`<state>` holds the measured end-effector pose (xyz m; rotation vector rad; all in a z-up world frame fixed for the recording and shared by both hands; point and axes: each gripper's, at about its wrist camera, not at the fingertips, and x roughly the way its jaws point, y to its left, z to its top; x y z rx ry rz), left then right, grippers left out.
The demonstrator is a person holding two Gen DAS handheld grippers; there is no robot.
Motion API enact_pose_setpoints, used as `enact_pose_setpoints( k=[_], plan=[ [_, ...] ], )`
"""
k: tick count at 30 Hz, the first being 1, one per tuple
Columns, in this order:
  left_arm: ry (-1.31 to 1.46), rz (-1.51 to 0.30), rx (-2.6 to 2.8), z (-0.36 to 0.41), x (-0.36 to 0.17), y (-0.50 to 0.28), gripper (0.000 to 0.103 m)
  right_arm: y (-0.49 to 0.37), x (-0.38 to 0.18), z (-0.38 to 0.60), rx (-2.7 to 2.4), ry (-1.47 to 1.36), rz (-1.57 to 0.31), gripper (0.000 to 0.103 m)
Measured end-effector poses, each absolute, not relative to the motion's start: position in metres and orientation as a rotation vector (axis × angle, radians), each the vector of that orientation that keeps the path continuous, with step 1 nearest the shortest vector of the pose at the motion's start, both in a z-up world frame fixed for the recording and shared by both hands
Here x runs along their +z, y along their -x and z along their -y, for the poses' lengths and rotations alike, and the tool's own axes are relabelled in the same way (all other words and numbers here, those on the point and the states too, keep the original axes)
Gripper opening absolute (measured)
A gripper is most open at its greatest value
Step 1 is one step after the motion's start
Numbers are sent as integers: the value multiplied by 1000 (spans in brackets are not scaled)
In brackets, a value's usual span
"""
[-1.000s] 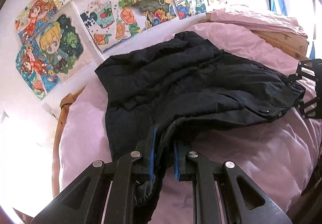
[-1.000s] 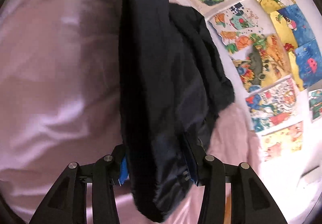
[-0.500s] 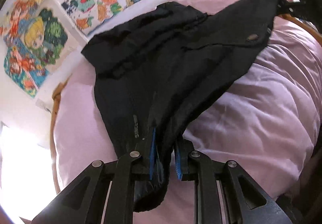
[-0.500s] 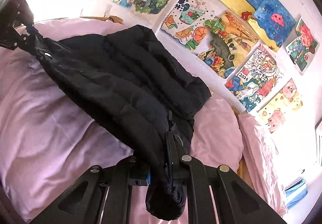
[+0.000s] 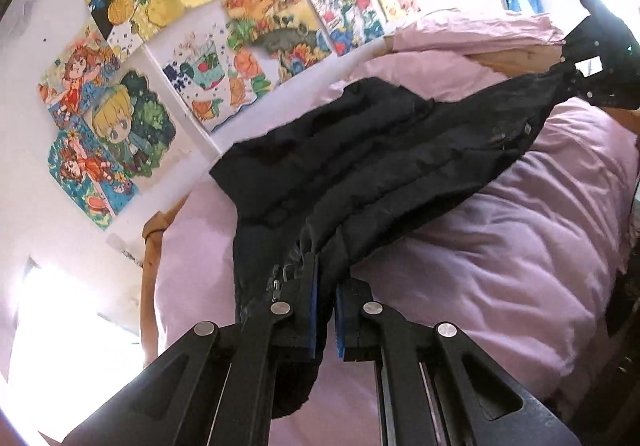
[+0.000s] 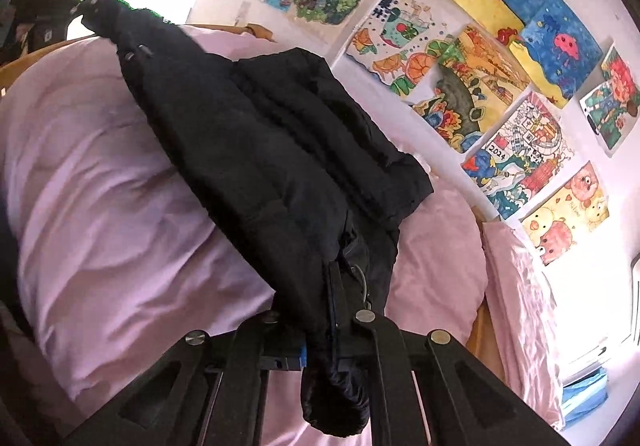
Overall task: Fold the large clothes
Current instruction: 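Lift the hem with both tools and fold it over toward the collar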
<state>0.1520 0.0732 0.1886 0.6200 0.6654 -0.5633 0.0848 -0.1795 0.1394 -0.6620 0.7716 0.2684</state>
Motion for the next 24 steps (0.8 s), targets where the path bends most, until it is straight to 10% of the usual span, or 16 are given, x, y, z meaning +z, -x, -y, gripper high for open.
enact_pose_setpoints(
  k=[24],
  plan=[
    [-319,-544,-417,-44,249,-297,6,-229,204,234,155,382,-611,7]
  ],
)
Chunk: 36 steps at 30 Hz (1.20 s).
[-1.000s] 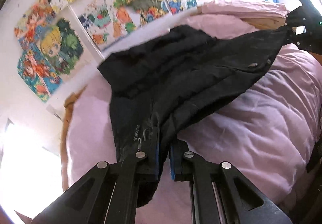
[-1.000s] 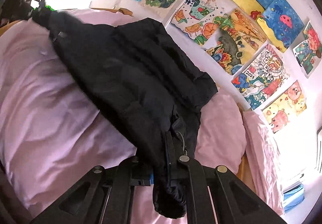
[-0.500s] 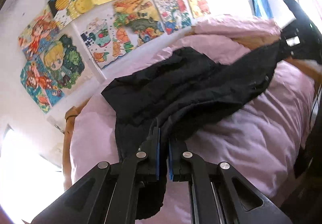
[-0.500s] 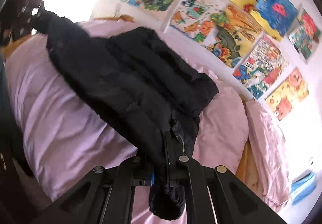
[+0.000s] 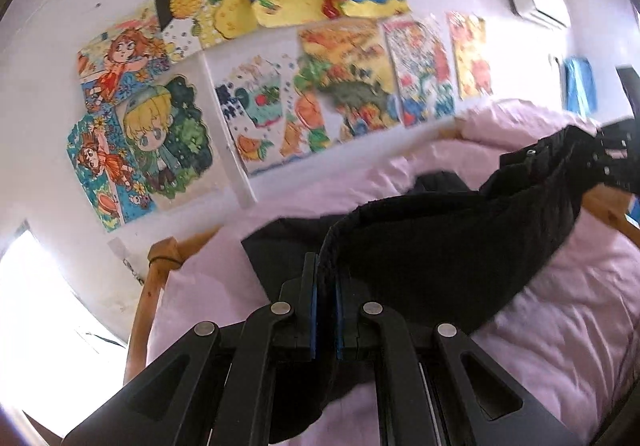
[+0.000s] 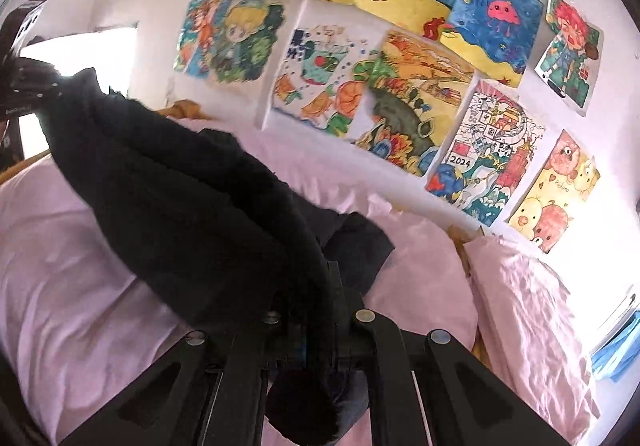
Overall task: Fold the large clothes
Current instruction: 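Lift the hem with both tools and fold it over toward the collar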
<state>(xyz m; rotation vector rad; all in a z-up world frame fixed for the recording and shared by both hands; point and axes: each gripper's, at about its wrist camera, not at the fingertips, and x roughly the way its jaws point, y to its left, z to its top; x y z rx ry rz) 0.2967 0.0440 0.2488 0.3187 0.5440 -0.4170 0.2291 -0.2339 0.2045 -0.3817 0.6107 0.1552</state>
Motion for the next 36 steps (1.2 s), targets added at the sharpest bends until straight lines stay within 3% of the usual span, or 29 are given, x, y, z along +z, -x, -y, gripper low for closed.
enact_pose_setpoints(
  k=[11,20,33,36],
  plan=[
    [-289,-552,-306,-17,226,-433,6,-358,176,262,87,340,-541,8],
    [-262,-694,-289,-2,159,-529,6,-442,121,283,76,271,-666,8],
    [-213,-839,-286,-9,83,-586,7,-491,62,287,76,266,-734,9],
    [-206,-858,-285,-10,77,-591,10,-496,53,290,65,262,-739,15]
  ],
)
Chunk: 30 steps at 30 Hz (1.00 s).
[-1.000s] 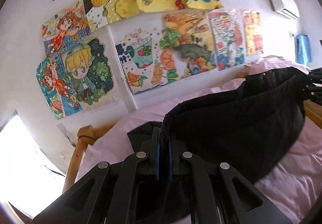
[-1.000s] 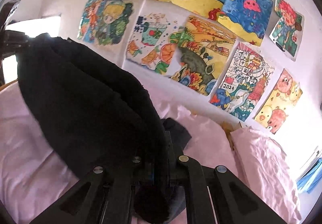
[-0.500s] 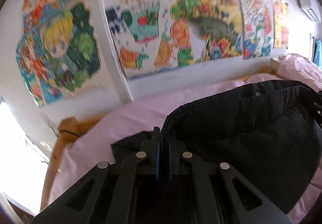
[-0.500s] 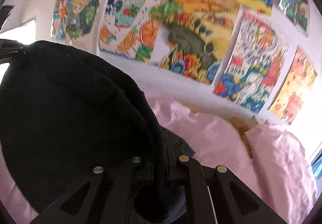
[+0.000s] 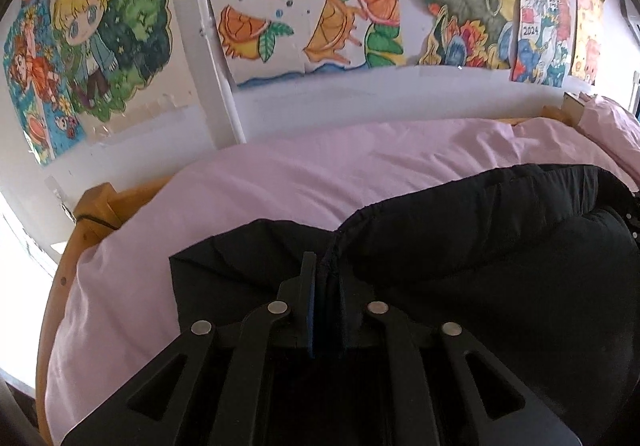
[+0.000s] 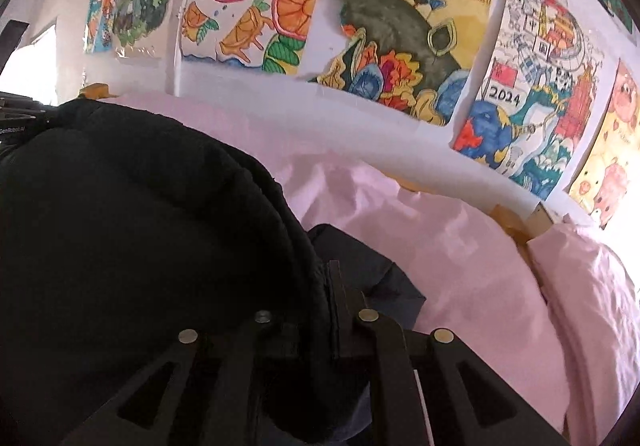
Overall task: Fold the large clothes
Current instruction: 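Lift the hem with both tools and fold it over toward the collar, then lower the folded hem onto the jacket and open both tools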
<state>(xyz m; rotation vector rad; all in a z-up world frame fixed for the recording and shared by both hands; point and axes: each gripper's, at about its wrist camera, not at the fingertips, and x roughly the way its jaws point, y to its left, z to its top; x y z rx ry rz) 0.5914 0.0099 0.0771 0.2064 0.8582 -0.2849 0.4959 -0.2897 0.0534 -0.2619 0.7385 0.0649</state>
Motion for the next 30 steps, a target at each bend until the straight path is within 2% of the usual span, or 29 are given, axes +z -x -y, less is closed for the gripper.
enact_pose_setpoints(
  k=[2,6,9,12,14,15,17,20,25,30],
  plan=[
    [-198,-860,-288,-11,75,-594,11,-498,49,293,51,255,-733,24],
    [-198,-854,-284,-10,74,-596,13,-503,42,298,46,229,-736,29],
    [-203,-850,-274,-7,75,-596,16,-504,39,304,25,212,-728,40],
    [-192,-831,-263,-8,77,-593,24,-503,40,317,28,138,-717,52],
    [-173,-817,-263,-11,81,-591,35,-502,41,326,43,84,-714,61],
    [-165,-812,-261,-12,83,-590,38,-502,41,329,53,65,-715,62],
    [-151,-799,-265,-14,89,-588,55,-499,42,334,71,36,-710,62],
    [-137,-771,-262,-19,97,-583,71,-495,45,338,95,2,-698,62],
    [-84,-748,-259,-39,106,-576,73,-486,49,351,119,-68,-677,68],
    [0,-674,-274,-80,112,-548,74,-478,53,375,101,-150,-669,68]
  ],
)
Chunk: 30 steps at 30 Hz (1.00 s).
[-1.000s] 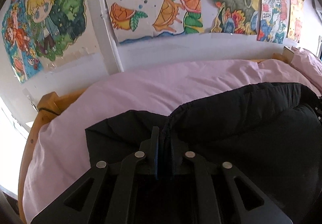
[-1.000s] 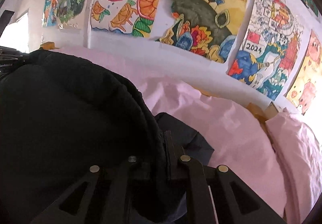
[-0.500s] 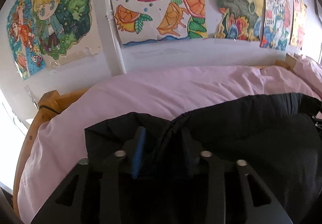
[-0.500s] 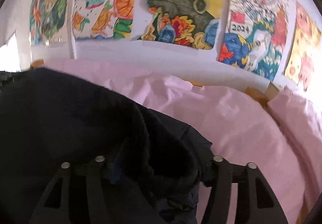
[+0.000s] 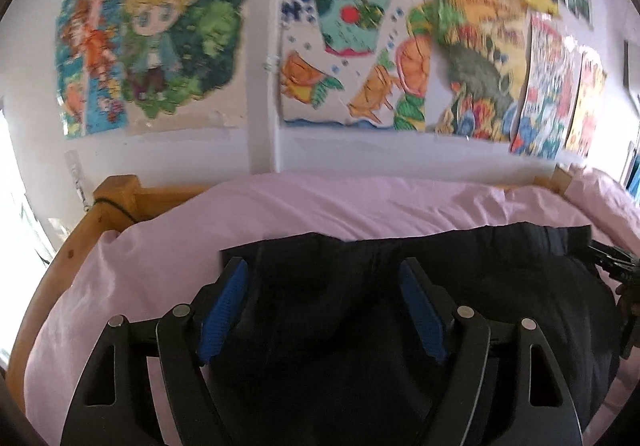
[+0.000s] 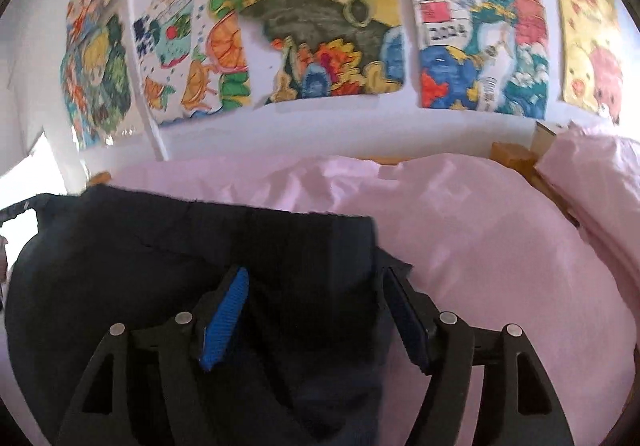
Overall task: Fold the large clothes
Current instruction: 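Lower the folded hem onto the jacket and open both tools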
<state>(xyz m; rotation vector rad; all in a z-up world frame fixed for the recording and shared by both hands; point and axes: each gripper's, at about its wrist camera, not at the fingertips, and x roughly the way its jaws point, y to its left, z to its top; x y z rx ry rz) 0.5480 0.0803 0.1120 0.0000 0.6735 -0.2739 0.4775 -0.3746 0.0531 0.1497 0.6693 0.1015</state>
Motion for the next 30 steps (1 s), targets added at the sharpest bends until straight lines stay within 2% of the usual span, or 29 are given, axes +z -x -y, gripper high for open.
enact_pose_setpoints(
  k=[3,4,5,7,11,16,22,24,26,30],
  plan=[
    [-30,-677,-243,-94,106,-541,78,-474,54,386,83,-176,-656,68],
    [-32,-688,-237,-97,103,-542,78,-473,54,388,81,-187,-654,63],
    [-20,-715,-222,-100,97,-548,78,-474,52,389,83,-197,-658,48],
    [-9,-771,-186,-102,87,-559,78,-479,48,388,100,-227,-685,33],
    [-13,-840,-91,-101,65,-576,78,-483,47,376,48,-144,-697,21],
    [3,-814,-76,-105,64,-572,78,-488,44,366,-12,-58,-723,20],
    [31,-643,-167,-95,105,-525,79,-474,63,351,-42,17,-711,28],
    [37,-608,-249,-75,116,-506,81,-464,72,342,-11,10,-686,40],
    [15,-580,-327,-50,119,-493,91,-451,81,328,19,6,-644,73],
    [-92,-582,-406,6,108,-487,92,-441,82,286,89,87,-605,75]
  ],
)
